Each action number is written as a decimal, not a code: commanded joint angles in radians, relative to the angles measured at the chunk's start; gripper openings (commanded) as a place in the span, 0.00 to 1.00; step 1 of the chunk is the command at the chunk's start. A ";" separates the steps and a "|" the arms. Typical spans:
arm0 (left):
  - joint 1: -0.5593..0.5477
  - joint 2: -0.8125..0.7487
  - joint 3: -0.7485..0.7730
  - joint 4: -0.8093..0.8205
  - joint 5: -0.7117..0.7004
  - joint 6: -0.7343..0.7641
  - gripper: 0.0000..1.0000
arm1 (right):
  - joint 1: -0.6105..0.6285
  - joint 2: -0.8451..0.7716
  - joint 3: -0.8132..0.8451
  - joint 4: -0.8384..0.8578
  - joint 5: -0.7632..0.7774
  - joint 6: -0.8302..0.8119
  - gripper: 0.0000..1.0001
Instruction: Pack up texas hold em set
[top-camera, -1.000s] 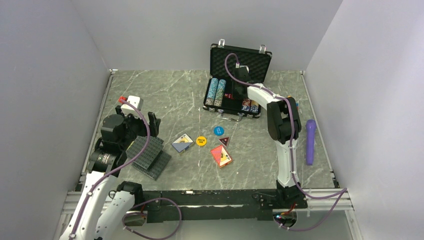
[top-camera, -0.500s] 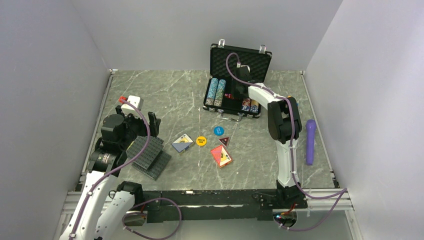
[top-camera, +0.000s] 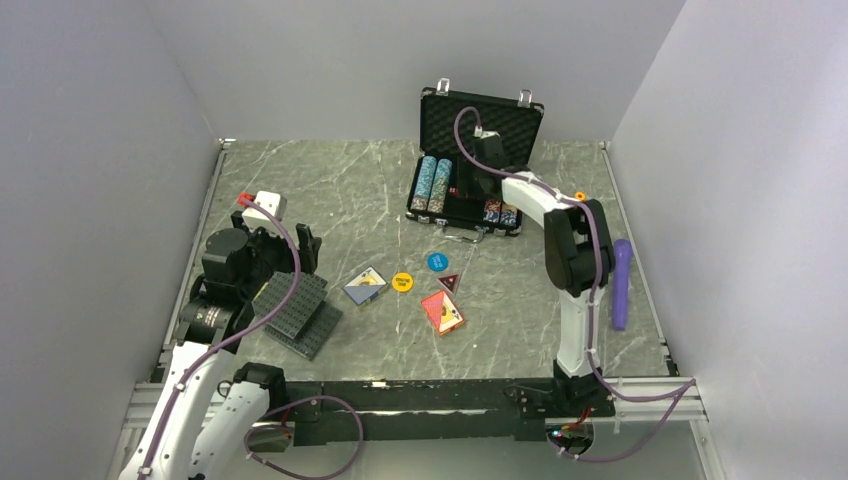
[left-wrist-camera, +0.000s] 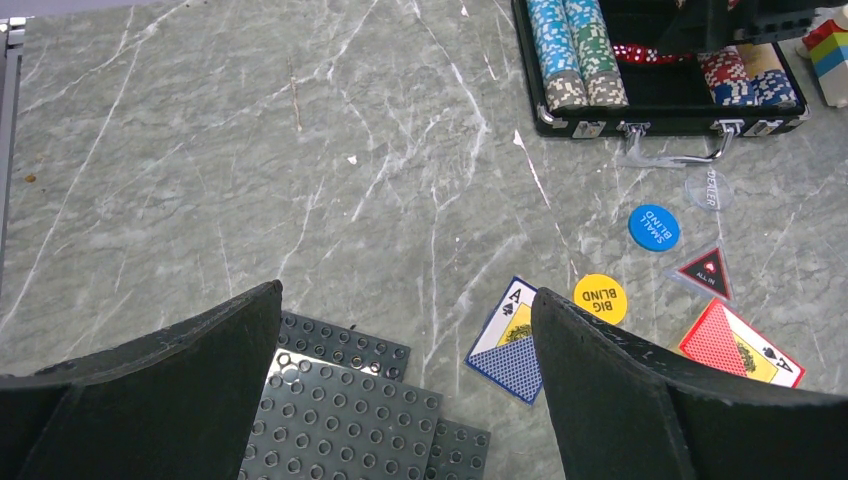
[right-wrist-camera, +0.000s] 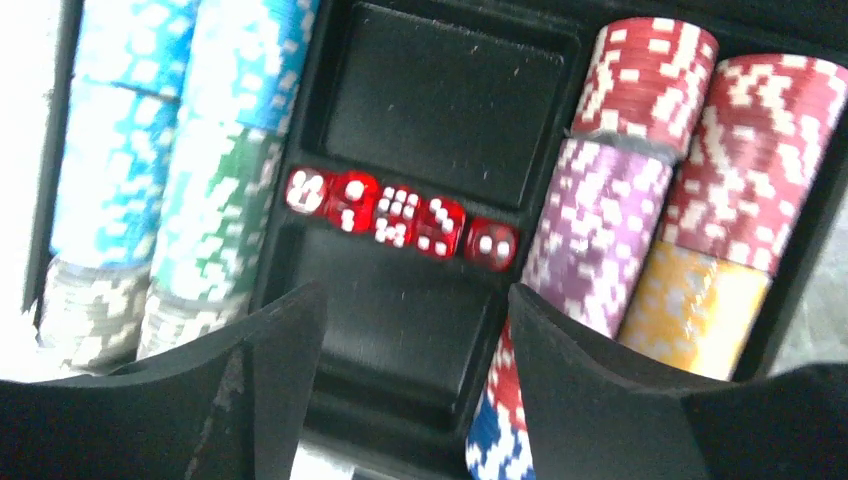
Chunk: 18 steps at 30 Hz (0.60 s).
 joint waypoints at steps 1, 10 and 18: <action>-0.003 0.002 0.005 0.041 0.003 0.003 0.98 | 0.010 -0.220 -0.132 0.138 -0.020 -0.036 0.72; -0.003 0.005 0.003 0.043 0.008 0.002 0.98 | 0.154 -0.529 -0.419 -0.012 -0.037 -0.140 0.83; -0.004 0.001 0.002 0.043 0.010 0.001 0.98 | 0.399 -0.635 -0.550 -0.253 -0.014 -0.093 0.87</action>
